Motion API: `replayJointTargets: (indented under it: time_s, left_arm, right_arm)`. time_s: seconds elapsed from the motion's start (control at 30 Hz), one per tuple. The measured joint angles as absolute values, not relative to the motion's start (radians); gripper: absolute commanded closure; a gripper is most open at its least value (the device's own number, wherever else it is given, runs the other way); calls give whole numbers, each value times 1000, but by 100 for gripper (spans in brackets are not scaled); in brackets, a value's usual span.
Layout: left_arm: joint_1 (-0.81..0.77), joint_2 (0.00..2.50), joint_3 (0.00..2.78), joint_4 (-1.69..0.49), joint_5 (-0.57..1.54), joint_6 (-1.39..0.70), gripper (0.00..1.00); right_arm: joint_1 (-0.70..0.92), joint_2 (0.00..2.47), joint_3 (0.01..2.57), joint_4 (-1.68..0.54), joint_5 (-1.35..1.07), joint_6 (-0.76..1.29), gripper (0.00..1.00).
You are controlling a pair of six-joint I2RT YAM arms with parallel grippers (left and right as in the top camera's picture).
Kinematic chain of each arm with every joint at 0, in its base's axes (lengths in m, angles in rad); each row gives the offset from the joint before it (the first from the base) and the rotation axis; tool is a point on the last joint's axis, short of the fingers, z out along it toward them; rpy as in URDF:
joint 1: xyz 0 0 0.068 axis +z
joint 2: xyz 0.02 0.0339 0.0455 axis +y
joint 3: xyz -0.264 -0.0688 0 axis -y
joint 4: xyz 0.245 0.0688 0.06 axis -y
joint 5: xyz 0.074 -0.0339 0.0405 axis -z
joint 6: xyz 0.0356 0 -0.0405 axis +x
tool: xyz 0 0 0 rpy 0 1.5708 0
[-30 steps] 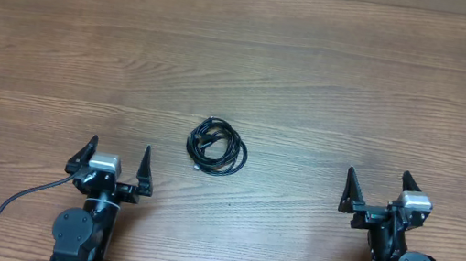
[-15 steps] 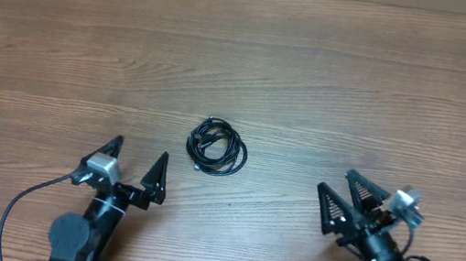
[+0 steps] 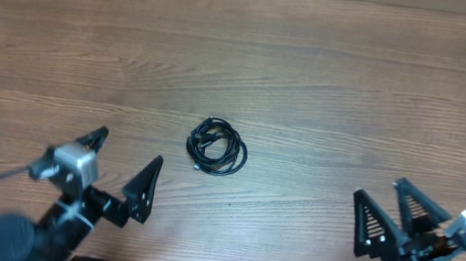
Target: Untangle cables
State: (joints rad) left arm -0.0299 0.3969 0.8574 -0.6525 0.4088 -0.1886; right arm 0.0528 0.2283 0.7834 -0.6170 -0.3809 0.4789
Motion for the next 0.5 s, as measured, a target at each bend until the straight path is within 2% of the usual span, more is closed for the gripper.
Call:
replayJointTargets:
  time_s: [0.13, 0.23, 0.5]
  left_arm:
    - [-30, 713, 1145, -1017, 437, -103, 0]
    - [-30, 900, 1279, -1178, 443, -68, 0]
    - [-30, 1279, 1378, -1361, 453, -52, 0]
  right_arm:
    - [53, 487, 1042, -924, -380, 378, 0]
    - [53, 676, 1152, -1055, -439, 337, 0]
    - [70, 1133, 1212, -1000, -815, 363, 0]
